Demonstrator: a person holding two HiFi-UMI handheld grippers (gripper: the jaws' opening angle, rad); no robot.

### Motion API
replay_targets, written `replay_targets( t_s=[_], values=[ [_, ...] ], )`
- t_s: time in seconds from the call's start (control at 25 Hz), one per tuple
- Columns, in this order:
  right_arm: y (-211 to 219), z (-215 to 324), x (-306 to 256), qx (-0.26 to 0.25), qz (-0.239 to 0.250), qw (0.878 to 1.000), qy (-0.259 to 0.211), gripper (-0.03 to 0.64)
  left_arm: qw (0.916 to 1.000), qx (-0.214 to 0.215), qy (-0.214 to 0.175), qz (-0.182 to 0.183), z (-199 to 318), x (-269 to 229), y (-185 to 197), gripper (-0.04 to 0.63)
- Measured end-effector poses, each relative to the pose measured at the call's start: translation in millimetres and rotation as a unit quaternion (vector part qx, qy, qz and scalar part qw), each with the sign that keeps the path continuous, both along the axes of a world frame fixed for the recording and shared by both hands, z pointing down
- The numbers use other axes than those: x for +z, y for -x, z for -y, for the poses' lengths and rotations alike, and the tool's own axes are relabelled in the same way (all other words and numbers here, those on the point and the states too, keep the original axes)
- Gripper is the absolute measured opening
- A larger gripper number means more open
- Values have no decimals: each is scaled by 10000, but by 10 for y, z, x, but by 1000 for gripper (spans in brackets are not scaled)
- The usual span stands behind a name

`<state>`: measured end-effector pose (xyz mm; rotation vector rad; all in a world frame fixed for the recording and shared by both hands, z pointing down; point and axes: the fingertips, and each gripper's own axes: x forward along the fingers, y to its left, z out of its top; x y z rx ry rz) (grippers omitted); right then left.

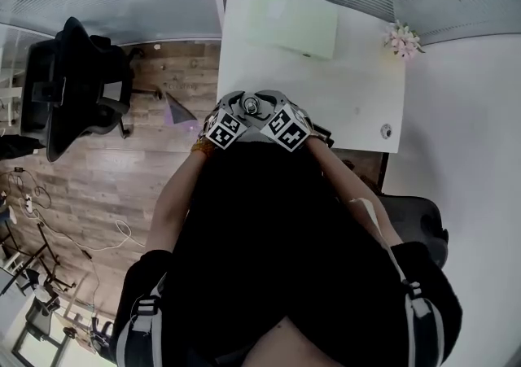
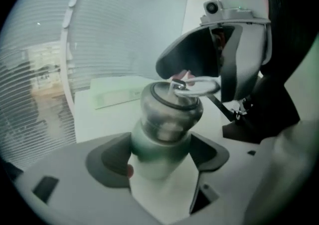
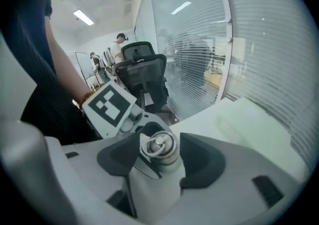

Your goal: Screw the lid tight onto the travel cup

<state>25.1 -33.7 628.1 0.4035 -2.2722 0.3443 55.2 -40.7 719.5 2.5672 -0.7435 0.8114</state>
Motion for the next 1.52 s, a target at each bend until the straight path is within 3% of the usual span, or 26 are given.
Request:
replay_targets(
  t_s=[0.12,0.24,0.52,0.72,0.84,1.0,1.12,1.24,1.36,1.44,1.52],
  values=[
    [-52,4,-84,445,206,9987,159,250,9994,-348,-1,-28,-6,5,-1,365],
    [-89,61,-73,709,140,9972,187,241,9994,-341,53,6,8,-3,12,365],
    [6,68,122,637,-390,9971,138,228,9983,-520,72,246,-9,11,-20,365],
    [81,-1,180,75,-649,9974,-290,232,9979,-543,265,212,-33,27,16,365],
    [81,0,203,-404,-687,9967,-160,230,9992,-216,241,241,-26,35,1,365],
    [118,-26,220,-1478,-838,9853,-155,229,9973,689,210,171,-17,50,-7,367],
    [114,-76,226,-2402,-909,9664,-85,229,9870,1577,269,172,-62,58,-48,370],
    [96,-121,224,-3186,-1000,9426,-66,229,9692,2405,346,390,-117,63,-71,368],
    [78,-138,228,-3379,-1101,9347,-80,230,9572,2807,424,566,-139,73,-86,370],
    [82,-136,215,-3229,-1013,9409,-111,233,9607,2703,382,506,-138,60,-83,370],
    [80,-92,190,-2727,-761,9590,-99,238,9717,2321,265,344,-112,38,-77,370]
  ],
)
